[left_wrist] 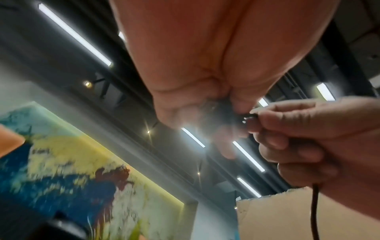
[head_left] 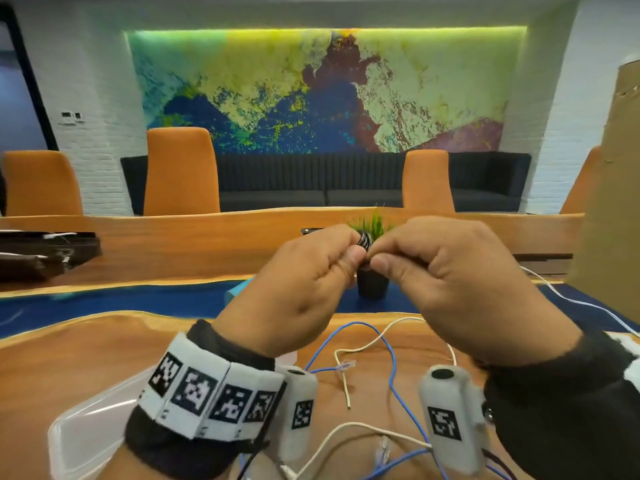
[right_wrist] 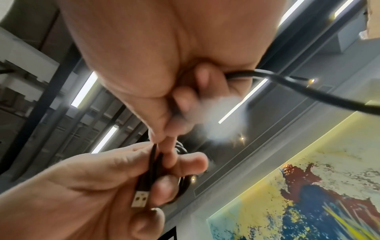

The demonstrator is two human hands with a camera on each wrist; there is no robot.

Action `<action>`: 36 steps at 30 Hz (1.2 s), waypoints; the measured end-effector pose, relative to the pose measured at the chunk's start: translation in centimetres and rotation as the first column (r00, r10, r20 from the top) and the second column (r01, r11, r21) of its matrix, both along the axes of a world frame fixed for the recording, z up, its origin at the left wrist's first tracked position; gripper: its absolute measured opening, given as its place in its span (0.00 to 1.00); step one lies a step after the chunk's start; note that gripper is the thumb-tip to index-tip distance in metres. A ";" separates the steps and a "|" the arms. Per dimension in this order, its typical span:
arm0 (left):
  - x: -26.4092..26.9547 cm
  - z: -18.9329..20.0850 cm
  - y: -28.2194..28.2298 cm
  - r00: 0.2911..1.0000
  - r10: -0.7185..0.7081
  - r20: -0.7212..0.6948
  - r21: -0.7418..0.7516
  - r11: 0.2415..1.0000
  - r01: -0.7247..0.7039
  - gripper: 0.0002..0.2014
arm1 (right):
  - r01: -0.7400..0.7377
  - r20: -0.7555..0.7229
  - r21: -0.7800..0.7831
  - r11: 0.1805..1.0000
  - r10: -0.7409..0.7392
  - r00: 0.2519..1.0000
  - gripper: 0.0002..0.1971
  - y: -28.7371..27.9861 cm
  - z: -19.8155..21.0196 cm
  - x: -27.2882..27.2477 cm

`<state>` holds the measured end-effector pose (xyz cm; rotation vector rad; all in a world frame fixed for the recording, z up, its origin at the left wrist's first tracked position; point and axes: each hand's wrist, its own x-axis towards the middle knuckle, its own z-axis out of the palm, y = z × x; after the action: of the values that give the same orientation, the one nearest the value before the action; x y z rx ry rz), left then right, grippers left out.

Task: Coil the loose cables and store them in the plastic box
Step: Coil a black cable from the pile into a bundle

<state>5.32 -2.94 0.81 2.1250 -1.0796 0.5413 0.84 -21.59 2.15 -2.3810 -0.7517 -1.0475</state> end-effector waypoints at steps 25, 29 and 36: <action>-1.6 -1.1 -3.0 0.949 -0.039 -0.314 -0.429 0.897 -0.105 0.15 | -0.112 0.046 0.397 0.911 0.102 0.994 0.10 0.8 -1.9 2.3; -1.4 -0.4 -2.0 0.980 0.005 -0.198 -0.325 0.943 -0.071 0.09 | -0.128 0.037 0.447 0.885 0.125 0.992 0.09 0.7 -1.7 2.0; 0.7 -0.3 0.3 0.969 0.091 -0.230 -0.419 0.889 -0.183 0.10 | -0.127 -0.211 0.450 0.884 0.243 0.947 0.09 0.3 -1.5 1.7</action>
<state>5.99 -2.67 0.56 1.8147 -0.6216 0.5579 2.52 -21.24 0.67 -1.9666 -0.5677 -0.7098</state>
